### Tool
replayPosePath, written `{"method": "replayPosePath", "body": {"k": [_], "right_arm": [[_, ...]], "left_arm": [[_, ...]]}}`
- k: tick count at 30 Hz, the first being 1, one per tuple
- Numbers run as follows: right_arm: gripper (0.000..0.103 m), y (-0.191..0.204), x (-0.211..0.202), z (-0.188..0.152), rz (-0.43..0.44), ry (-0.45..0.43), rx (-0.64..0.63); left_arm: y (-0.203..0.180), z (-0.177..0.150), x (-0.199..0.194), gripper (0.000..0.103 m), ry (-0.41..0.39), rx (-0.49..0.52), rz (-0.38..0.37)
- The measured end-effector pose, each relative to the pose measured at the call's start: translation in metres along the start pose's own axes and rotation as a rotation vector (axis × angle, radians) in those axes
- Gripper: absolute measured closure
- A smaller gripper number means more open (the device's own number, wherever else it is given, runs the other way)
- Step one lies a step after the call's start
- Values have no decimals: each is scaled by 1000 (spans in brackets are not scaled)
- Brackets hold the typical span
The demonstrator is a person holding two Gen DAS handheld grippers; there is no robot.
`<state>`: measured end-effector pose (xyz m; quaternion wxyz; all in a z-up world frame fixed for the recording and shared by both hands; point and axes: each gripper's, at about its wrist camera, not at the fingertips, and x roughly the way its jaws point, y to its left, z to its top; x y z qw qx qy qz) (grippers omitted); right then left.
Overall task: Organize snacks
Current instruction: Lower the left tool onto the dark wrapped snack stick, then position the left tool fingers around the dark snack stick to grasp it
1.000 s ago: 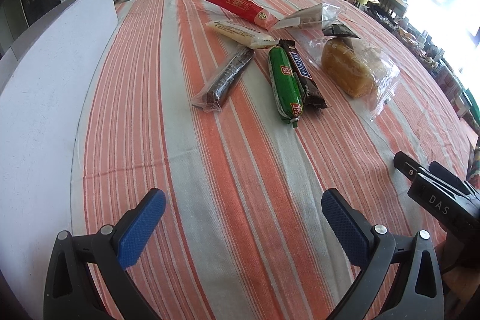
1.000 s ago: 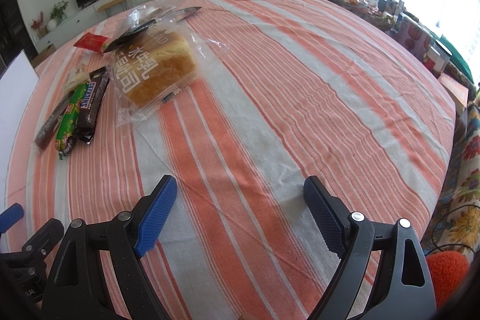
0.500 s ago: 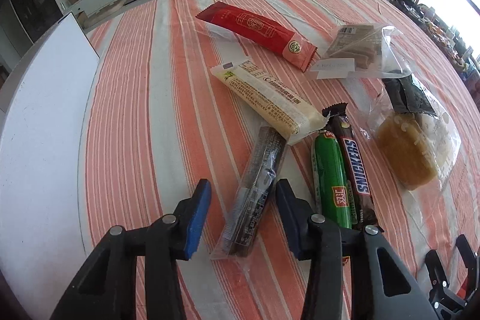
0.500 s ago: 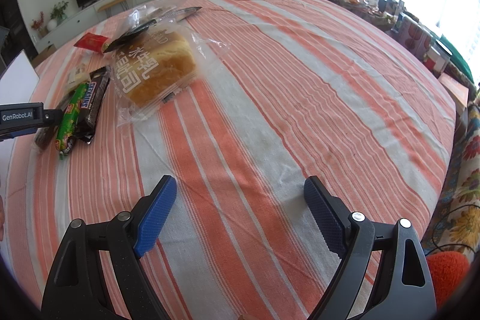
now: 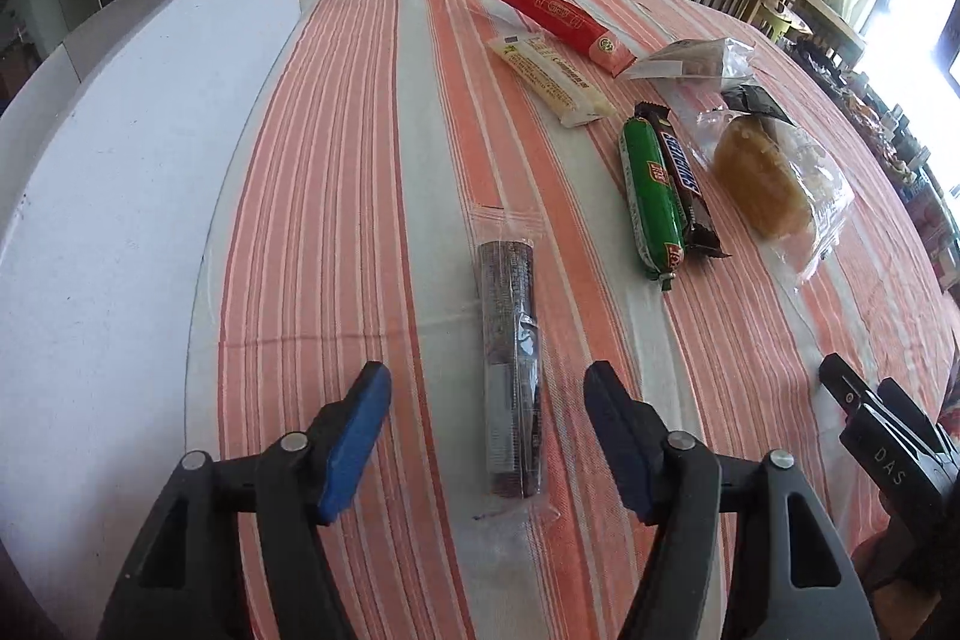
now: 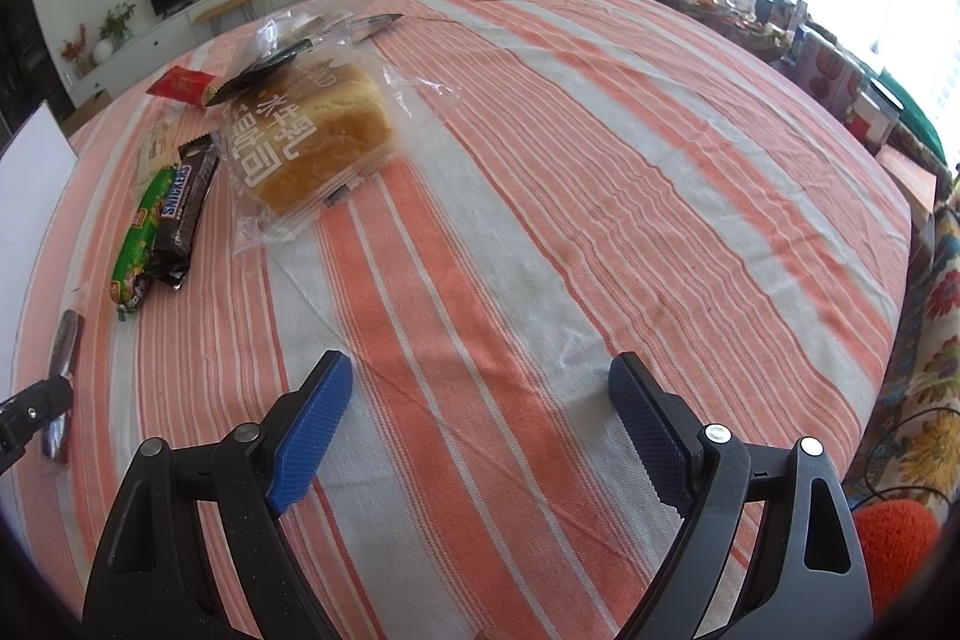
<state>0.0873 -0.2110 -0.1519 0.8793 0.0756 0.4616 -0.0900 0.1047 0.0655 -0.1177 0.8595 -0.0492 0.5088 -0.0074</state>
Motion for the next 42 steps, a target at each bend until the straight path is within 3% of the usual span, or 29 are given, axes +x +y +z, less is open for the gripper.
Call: {"method": "replayPosePath", "body": {"k": [5, 8, 11, 15, 42], "right_arm": [[12, 0, 0, 0, 5, 0, -7], [12, -1, 0, 0, 6, 1, -7], [12, -1, 0, 0, 5, 1, -7], [12, -1, 0, 0, 5, 0, -8], [11, 0, 1, 0, 5, 0, -8]], "left_arm": [[-2, 0, 8, 22, -59, 32, 68], [-5, -1, 12, 17, -85, 68, 85], [1, -6, 13, 4, -114, 55, 90], [3, -5, 15, 1, -119, 40, 97], [1, -5, 15, 0, -122, 36, 102]]}}
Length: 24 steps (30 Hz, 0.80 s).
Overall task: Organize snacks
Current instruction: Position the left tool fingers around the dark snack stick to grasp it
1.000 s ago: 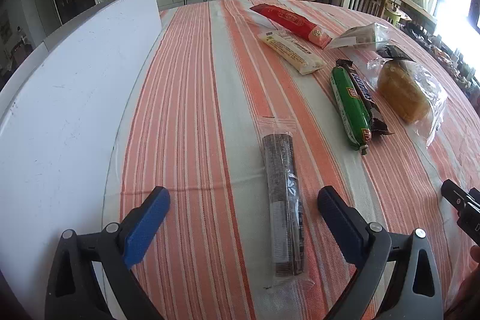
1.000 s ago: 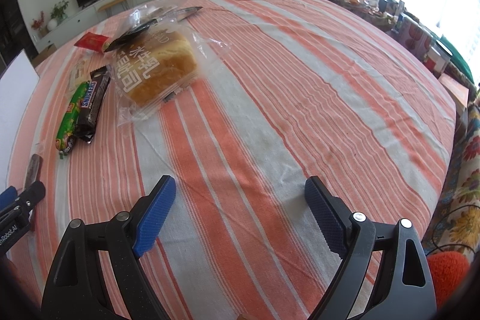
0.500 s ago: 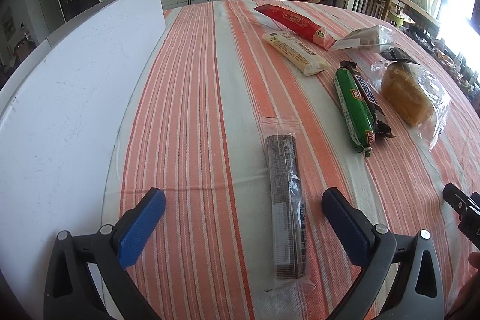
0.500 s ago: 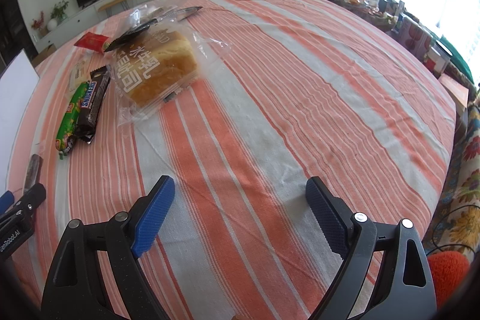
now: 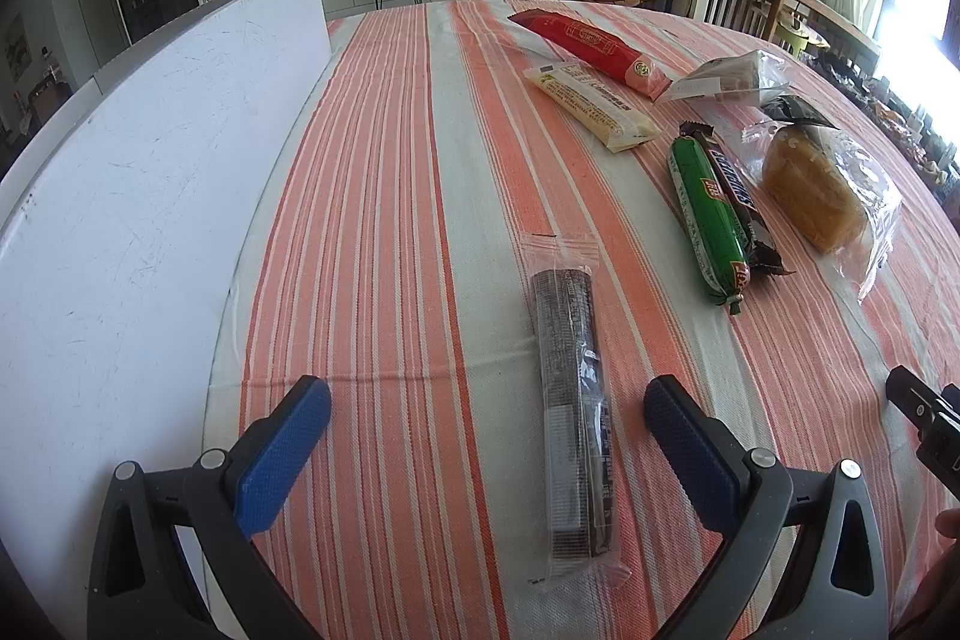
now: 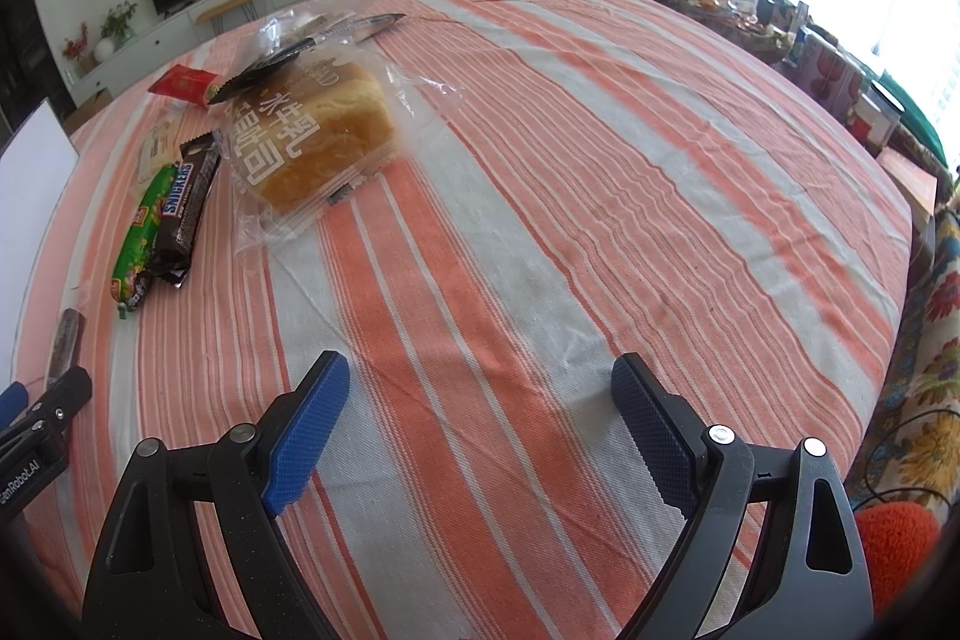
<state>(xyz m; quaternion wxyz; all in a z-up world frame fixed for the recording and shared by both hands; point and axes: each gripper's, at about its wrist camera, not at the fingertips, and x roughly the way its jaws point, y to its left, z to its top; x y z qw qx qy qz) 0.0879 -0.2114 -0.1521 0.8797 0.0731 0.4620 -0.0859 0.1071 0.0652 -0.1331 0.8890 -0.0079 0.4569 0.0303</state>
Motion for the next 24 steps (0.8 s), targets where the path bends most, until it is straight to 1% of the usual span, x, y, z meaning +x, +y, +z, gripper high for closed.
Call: {"method": "replayPosePath", "body": {"k": [24], "right_arm": [[11, -1, 0, 0, 6, 0, 3]], "left_arm": [[0, 0, 0, 0, 0, -1, -1]]}}
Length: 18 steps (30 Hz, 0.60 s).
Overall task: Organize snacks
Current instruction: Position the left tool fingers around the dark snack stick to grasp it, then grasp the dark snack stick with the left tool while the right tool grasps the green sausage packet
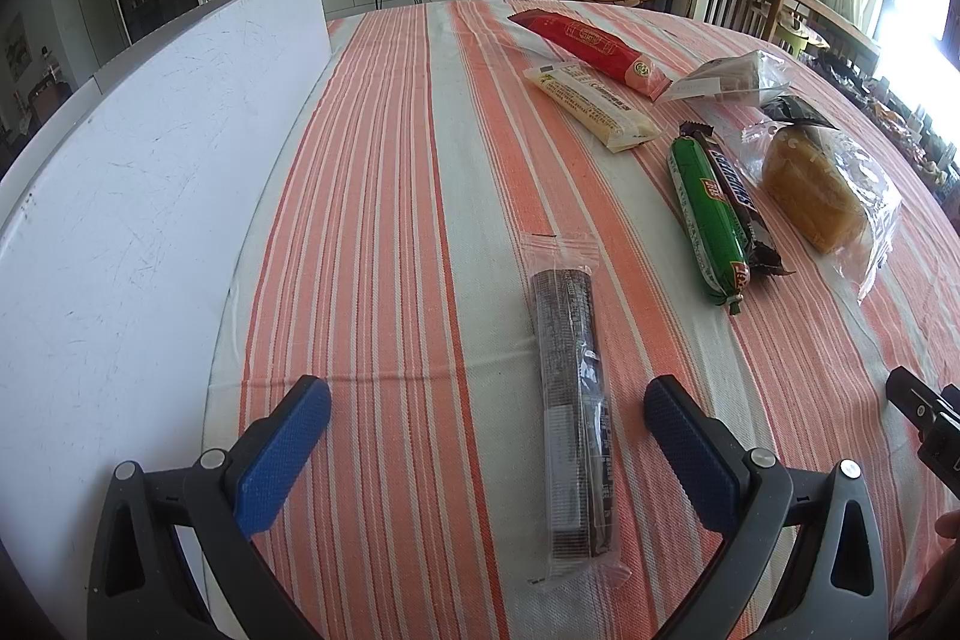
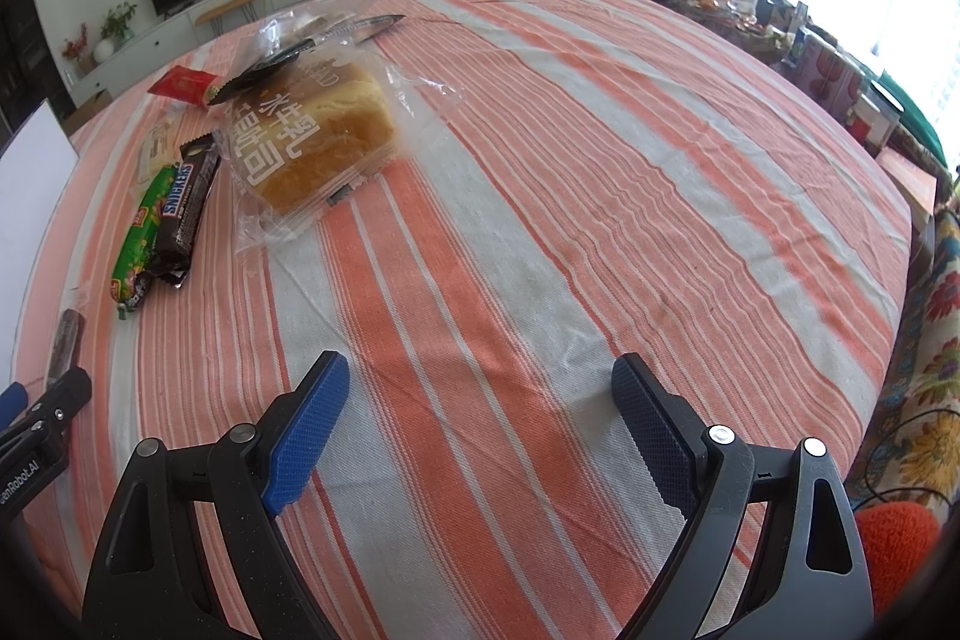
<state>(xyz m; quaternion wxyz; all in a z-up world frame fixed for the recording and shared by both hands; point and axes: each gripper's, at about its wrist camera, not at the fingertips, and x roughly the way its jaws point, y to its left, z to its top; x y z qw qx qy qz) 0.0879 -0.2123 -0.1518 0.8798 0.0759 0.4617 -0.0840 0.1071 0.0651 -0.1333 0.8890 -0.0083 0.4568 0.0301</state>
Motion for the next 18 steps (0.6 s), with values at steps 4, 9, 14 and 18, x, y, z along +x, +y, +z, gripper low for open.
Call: {"method": "replayPosePath", "body": {"k": [4, 9, 14, 18], "right_arm": [[13, -22, -11, 2, 194, -36, 125], [14, -36, -18, 5, 436, -59, 215], [15, 8, -25, 29, 592, -17, 71], [18, 62, -19, 63, 651, 51, -87]], "left_arm": [[0, 0, 0, 0, 0, 0, 0], [0, 0, 0, 0, 0, 0, 0], [0, 0, 0, 0, 0, 0, 0], [0, 0, 0, 0, 0, 0, -1]]}}
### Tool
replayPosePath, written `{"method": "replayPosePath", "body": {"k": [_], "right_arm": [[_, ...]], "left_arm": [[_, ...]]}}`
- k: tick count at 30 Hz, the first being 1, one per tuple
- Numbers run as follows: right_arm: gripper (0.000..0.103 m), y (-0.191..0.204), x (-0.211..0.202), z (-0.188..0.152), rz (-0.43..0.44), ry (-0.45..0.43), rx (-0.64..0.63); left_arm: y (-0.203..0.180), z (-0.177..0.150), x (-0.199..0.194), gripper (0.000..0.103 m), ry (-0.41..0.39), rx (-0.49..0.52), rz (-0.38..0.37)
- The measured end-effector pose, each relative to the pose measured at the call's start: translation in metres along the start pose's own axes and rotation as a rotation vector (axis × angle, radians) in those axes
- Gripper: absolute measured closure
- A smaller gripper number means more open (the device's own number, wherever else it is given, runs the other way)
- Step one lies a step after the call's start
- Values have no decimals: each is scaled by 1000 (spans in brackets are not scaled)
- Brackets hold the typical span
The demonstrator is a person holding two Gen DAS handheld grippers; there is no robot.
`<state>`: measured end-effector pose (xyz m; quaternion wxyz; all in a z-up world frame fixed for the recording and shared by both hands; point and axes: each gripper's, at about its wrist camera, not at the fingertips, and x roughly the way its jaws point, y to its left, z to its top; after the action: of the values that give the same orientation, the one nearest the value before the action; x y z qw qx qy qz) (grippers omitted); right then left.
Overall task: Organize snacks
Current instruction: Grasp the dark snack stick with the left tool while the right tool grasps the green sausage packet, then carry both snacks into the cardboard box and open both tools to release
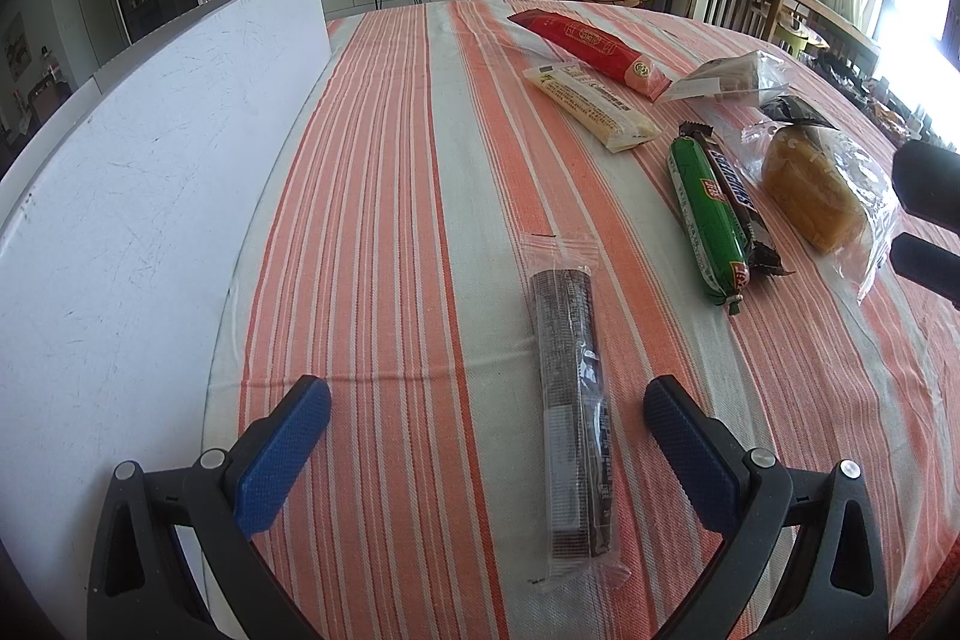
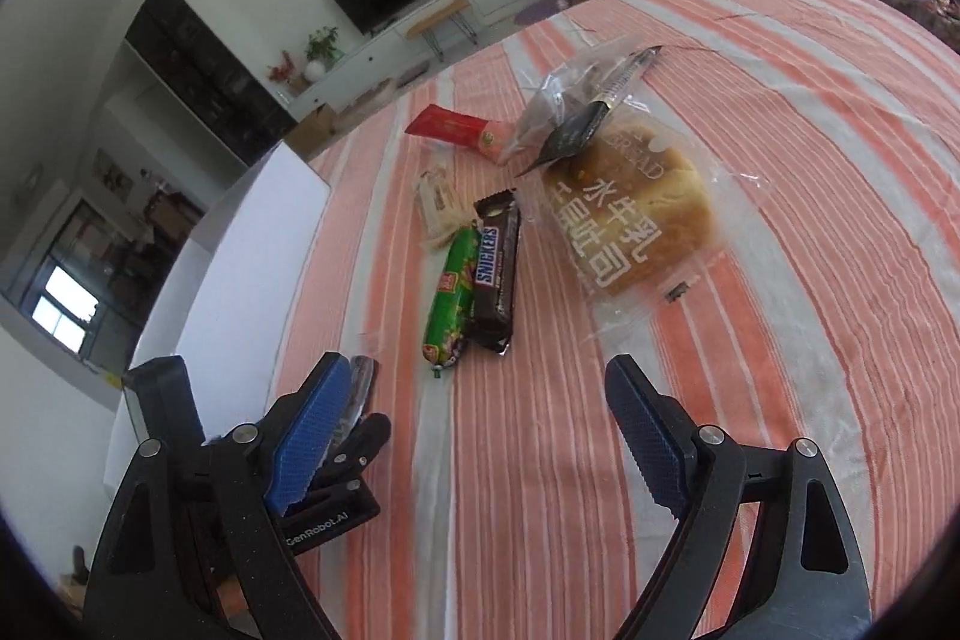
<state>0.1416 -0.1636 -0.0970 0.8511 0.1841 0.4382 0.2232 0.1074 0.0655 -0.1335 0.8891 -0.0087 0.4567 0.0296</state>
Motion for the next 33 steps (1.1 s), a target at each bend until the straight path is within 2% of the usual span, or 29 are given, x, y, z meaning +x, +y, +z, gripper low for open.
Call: {"method": "replayPosePath", "body": {"k": [1, 2, 3, 8, 9, 11, 13, 15, 16, 17, 20, 22, 23, 24, 25, 26, 27, 28, 30, 32, 33], "right_arm": [[25, 7, 11, 10, -8, 26, -28], [40, 12, 23, 18, -12, 56, -49], [48, 15, 34, 25, -21, 88, -60], [52, 28, 71, 45, 12, 201, -27], [53, 29, 79, 47, -4, 235, -12], [61, 27, 93, 47, -43, 294, 4], [63, 29, 101, 50, -107, 312, -23], [63, 25, 113, 50, -149, 372, -12], [67, 23, 120, 48, -173, 399, -3], [75, 25, 123, 49, -177, 393, -15], [77, 35, 128, 46, -232, 391, -92], [80, 37, 125, 40, -233, 400, -123], [80, 37, 120, 35, -230, 405, -131], [80, 36, 113, 32, -224, 402, -135], [80, 34, 104, 28, -211, 395, -135], [80, 33, 91, 24, -197, 387, -135], [80, 31, 79, 21, -181, 379, -132], [80, 27, 66, 18, -160, 373, -122], [80, 11, 41, 11, -94, 370, -58], [80, -17, 21, 1, -1, 372, 71], [80, -31, 13, -5, 42, 373, 134]], "left_arm": [[0, 0, 0, 0, 0, 0, 0], [0, 0, 0, 0, 0, 0, 0], [0, 0, 0, 0, 0, 0, 0], [0, 0, 0, 0, 0, 0, 0], [0, 0, 0, 0, 0, 0, 0], [0, 0, 0, 0, 0, 0, 0], [0, 0, 0, 0, 0, 0, 0], [-1, 0, 0, 0, 0, 1, 1], [-1, 0, 0, 0, 0, 1, 1], [-2, 0, 0, 0, 0, 1, 1], [-2, 1, 0, 0, 0, 0, -4], [-2, 1, -1, 2, 12, 21, -18], [-3, 0, -4, 12, 10, 33, -28], [-3, -2, -9, 34, 2, 46, -36], [-3, -3, -14, 46, 1, 63, -54], [-5, -5, -18, 72, 5, 85, -65], [-6, -7, -21, 85, 12, 102, -77], [-5, -9, -23, 85, 25, 93, -100], [6, -13, -27, 86, 54, 7, -212], [18, -19, -33, 86, 75, -93, -320], [21, -21, -37, 86, 77, -122, -347]]}}
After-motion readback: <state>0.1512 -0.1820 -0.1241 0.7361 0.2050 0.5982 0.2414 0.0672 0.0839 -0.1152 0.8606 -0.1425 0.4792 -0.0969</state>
